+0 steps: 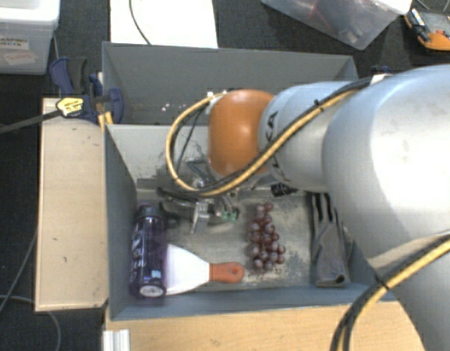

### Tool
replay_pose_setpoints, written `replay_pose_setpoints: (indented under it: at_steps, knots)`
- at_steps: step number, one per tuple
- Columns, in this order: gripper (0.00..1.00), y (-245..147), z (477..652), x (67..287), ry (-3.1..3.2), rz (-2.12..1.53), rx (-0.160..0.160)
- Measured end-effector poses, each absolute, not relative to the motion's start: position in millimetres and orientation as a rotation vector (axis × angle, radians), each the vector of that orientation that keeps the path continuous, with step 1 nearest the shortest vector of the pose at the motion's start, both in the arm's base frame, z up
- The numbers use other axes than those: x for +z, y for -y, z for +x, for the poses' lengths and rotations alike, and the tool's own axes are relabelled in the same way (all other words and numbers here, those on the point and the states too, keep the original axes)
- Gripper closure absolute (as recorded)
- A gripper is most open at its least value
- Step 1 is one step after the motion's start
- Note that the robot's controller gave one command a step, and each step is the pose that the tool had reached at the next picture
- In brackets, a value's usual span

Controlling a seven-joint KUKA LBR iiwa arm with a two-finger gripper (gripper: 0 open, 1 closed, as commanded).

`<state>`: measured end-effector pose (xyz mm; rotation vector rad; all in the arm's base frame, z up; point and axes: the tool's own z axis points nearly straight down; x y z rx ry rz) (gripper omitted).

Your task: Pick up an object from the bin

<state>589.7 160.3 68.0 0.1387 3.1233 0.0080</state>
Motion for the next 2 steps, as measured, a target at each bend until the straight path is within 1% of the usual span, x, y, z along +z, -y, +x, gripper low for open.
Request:
replay_pose_setpoints:
  at_steps: [1,2]
  knots:
    - [1.0,-159,587.0,99,-3.132,0.141,0.004]
    - [1.0,-160,588.1,119,-3.128,0.141,0.006]
